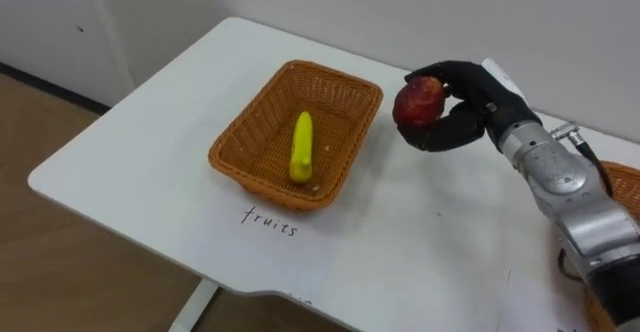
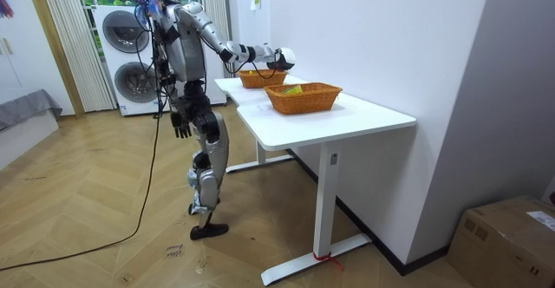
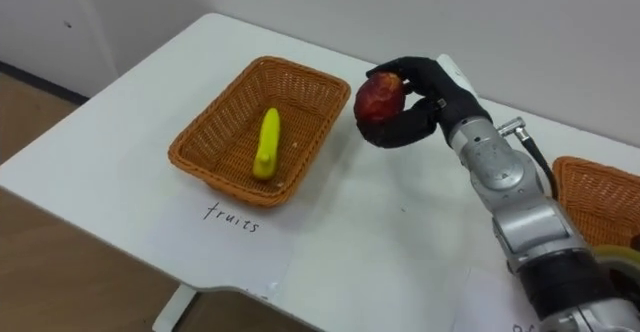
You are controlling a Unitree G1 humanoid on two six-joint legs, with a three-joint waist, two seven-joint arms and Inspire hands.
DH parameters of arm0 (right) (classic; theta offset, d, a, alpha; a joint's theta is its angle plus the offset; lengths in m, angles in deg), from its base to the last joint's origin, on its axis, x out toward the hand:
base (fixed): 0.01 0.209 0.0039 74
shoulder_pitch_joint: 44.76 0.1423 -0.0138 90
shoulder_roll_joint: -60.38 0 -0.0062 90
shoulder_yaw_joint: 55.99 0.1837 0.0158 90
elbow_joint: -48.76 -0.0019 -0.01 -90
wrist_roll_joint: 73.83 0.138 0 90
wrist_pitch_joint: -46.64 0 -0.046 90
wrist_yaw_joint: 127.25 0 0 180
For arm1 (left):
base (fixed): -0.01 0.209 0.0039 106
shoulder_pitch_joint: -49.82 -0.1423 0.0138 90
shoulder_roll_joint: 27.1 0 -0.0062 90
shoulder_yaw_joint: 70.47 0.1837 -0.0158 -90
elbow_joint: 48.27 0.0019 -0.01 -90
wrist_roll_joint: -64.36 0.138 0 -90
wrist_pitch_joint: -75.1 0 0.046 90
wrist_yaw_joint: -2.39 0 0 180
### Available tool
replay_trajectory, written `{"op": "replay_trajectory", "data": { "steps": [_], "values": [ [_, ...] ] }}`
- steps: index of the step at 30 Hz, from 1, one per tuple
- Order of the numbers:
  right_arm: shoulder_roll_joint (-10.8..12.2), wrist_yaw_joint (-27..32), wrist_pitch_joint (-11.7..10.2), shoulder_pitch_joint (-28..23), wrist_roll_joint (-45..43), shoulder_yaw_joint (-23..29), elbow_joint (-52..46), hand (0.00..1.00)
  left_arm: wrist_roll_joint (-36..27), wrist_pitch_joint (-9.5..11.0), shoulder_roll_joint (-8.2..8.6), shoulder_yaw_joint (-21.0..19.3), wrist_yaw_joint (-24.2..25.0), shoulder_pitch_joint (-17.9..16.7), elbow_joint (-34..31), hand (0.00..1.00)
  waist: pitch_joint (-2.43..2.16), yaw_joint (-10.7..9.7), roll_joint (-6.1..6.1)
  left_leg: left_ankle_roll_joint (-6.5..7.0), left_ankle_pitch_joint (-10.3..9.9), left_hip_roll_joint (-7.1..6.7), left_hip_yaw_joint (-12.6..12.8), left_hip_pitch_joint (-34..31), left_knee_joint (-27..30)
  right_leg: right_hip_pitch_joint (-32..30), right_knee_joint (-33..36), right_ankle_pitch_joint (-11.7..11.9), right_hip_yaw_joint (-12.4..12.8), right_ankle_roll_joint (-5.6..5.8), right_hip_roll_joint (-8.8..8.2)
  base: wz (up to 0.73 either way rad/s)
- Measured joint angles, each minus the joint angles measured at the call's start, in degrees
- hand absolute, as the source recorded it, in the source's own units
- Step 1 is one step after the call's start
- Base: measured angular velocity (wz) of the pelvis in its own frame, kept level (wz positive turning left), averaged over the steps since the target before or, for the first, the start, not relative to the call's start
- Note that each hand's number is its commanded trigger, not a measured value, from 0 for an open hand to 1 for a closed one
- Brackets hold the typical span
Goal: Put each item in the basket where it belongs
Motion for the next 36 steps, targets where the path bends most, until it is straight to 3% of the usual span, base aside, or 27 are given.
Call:
{"op": "replay_trajectory", "data": {
  "steps": [11,17,26,31,36],
  "values": [
    [0.0,0.0,2.1,0.1,1.7,0.0,-3.4,1.0,4.3,-1.9,0.0,-0.1,-0.4,-2.1,-2.6,0.0,-0.27,2.7,-0.99,0.0,0.0,-0.36,-1.3,-0.5,0.2,0.7,-1.6,0.0,-1.5,0.02,0.15,0.07],
    [0.3,-0.1,2.5,0.1,4.6,-0.9,-4.2,1.0,4.3,-2.2,0.2,-0.1,-0.2,-2.4,-3.0,0.0,0.26,4.0,-1.26,-0.07,-0.1,-0.38,-1.8,0.0,0.1,1.4,-1.8,0.0,-1.6,0.03,0.13,0.02],
    [0.7,-0.3,2.5,0.1,4.5,-1.7,-4.4,1.0,4.4,-2.3,0.5,-2.0,2.2,-4.1,-5.7,0.0,0.2,5.9,-1.37,-0.12,-0.1,-0.52,-2.5,-0.1,0.4,1.7,-1.8,0.0,-2.6,0.04,0.15,0.04],
    [1.4,-0.1,2.5,0.1,4.3,-1.7,-6.1,1.0,4.4,-2.6,0.5,-3.0,3.1,-5.9,-6.1,0.0,0.18,5.9,-1.25,0.06,-0.2,-1.09,-3.8,-0.1,1.1,2.7,-1.8,-0.2,-3.9,0.36,-0.34,0.16],
    [2.6,0.2,2.4,0.0,4.2,-2.6,-5.5,1.0,4.4,-2.5,0.64,-3.0,3.1,-7.3,-4.3,0.0,0.41,6.8,-0.73,0.29,-0.4,-1.53,-4.9,1.0,1.2,4.4,-1.8,-0.5,-4.7,0.69,-0.75,0.09]
  ]
}}
